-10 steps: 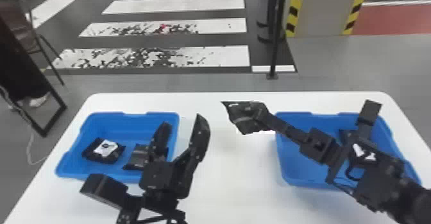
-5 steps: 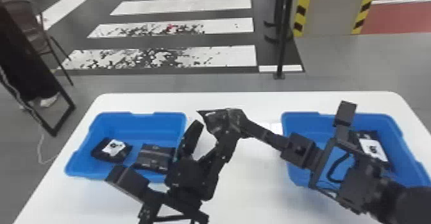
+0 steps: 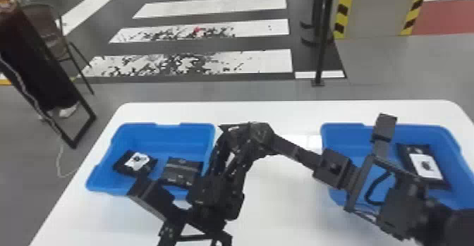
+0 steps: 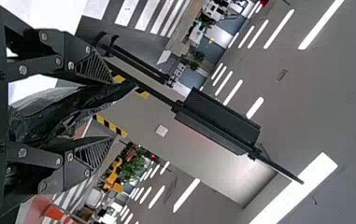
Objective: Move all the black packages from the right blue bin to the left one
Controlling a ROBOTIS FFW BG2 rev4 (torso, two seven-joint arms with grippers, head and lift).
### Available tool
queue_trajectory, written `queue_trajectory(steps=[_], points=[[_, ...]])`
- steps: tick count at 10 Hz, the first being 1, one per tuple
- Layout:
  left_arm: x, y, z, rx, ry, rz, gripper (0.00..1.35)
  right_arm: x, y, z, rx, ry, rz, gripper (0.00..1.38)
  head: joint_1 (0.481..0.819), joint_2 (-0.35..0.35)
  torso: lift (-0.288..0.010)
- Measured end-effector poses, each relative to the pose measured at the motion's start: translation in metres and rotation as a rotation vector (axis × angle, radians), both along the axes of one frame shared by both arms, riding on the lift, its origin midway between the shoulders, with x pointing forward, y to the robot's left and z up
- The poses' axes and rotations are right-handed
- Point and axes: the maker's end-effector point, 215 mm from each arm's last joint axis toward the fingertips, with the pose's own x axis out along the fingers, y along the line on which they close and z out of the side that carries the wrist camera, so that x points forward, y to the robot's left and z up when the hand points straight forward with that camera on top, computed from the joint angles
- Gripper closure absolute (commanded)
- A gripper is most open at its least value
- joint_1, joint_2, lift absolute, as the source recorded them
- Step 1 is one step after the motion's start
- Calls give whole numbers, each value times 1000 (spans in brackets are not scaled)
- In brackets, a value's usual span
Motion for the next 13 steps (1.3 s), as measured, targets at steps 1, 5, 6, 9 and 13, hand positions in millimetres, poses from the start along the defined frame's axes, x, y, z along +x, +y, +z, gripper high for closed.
queue_trajectory(steps=[1, 5, 6, 9, 13], points=[[0, 0, 0, 10, -1, 1, 1214, 2, 0, 1, 8, 0, -6, 1168, 695, 180, -132], [15, 46, 4, 134, -45, 115, 1214, 15, -3, 1, 44, 7, -49, 392, 695, 217, -132], [30, 88, -3, 253, -65, 218, 1214, 18, -8, -2, 48, 9, -68, 134, 695, 240, -132], [75, 227, -23, 636, -77, 526, 1211, 26, -22, -12, 45, 19, -113, 114, 695, 350, -132], [75, 239, -48, 598, -28, 553, 113, 66, -95, -29, -209, -139, -282, 111, 695, 339, -132]])
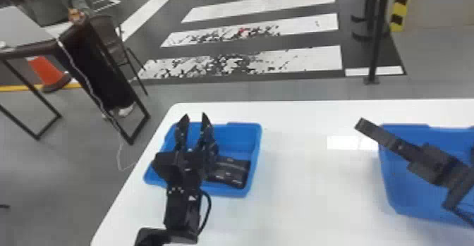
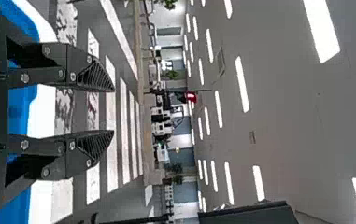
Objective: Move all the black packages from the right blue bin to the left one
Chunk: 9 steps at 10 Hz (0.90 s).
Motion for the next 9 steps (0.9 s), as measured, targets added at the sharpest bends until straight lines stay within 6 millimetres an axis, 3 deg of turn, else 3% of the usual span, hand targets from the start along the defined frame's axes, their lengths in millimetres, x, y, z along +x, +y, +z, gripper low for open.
queue_trajectory(steps=[2, 3, 4, 6, 9], points=[[-13, -41, 22, -93, -82, -90, 191, 29, -86, -12, -402, -69, -162, 116, 695, 195, -132], [-19, -57, 30, -97, -72, -130, 191, 32, -129, -21, -572, -33, -243, 114, 695, 123, -132], [-28, -70, 37, -85, -55, -165, 194, 28, -158, -33, -687, 36, -290, 116, 695, 66, -132], [-53, -89, 50, -94, -44, -208, 191, 13, -187, -64, -817, 200, -296, 117, 695, 24, -132], [-70, -128, 44, -178, -15, -280, 196, -14, -219, -98, -963, 404, -298, 117, 695, -73, -132]])
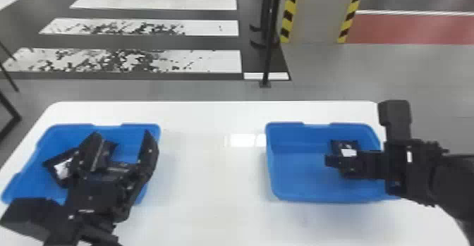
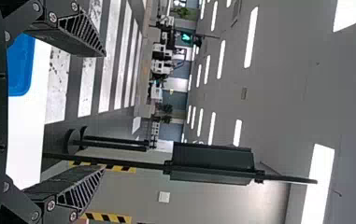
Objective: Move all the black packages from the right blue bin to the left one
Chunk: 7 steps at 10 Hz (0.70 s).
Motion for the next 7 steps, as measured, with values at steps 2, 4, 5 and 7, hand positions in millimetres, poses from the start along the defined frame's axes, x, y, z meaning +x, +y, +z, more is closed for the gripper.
queue_trajectory(steps=[2, 4, 5, 7], points=[[0, -5, 1, -16, -2, -13, 196, 0, -11, -13, -17, 65, -24, 151, 695, -93, -132], [0, -7, 0, -21, 0, -19, 196, 2, -16, -26, -4, 104, -37, 160, 695, -102, -132], [0, -8, 0, -23, 1, -22, 196, 5, -20, -31, -2, 113, -46, 160, 695, -107, -132], [0, -11, 0, -27, 1, -29, 197, 9, -30, -34, -13, 112, -70, 160, 695, -119, -132]])
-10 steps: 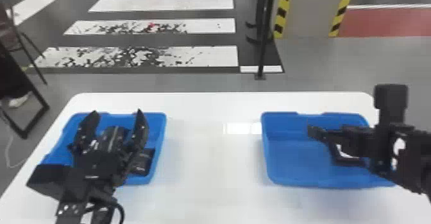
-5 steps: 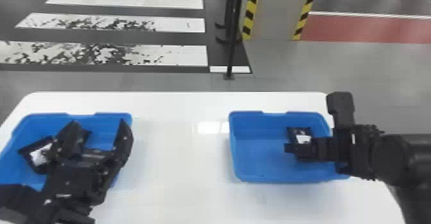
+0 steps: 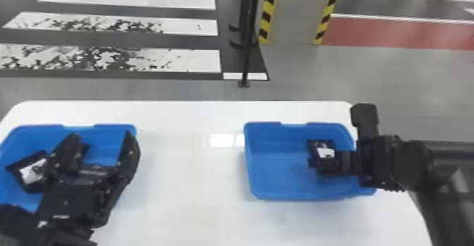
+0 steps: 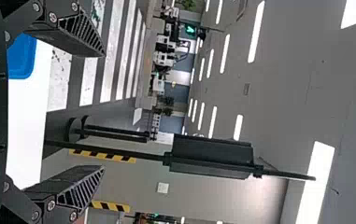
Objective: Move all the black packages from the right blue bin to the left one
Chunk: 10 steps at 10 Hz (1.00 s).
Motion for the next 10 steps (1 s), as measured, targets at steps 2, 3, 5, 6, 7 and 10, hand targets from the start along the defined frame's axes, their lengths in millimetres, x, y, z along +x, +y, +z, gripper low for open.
queue_trajectory(steps=[2, 3, 5, 6, 7, 10], points=[[0, 0, 0, -2, 2, -3, 197, 9, -16, 0, -6, -24, -38, 183, 695, -138, -132], [0, 1, -1, -1, 3, -1, 197, 11, -25, -2, 2, -31, -63, 211, 695, -149, -132], [-1, 2, -2, 1, 6, 0, 197, 12, -33, -7, 19, -28, -88, 302, 695, -157, -132], [-1, 2, -3, 1, 7, 0, 197, 12, -32, -9, 29, -25, -89, 311, 695, -157, -132], [-2, 2, -3, 0, 6, 0, 197, 13, -26, -8, 47, -33, -83, 311, 695, -152, -132], [-2, 0, -2, 0, 4, -5, 197, 16, -6, 26, 34, -126, -79, 315, 695, -130, -132]])
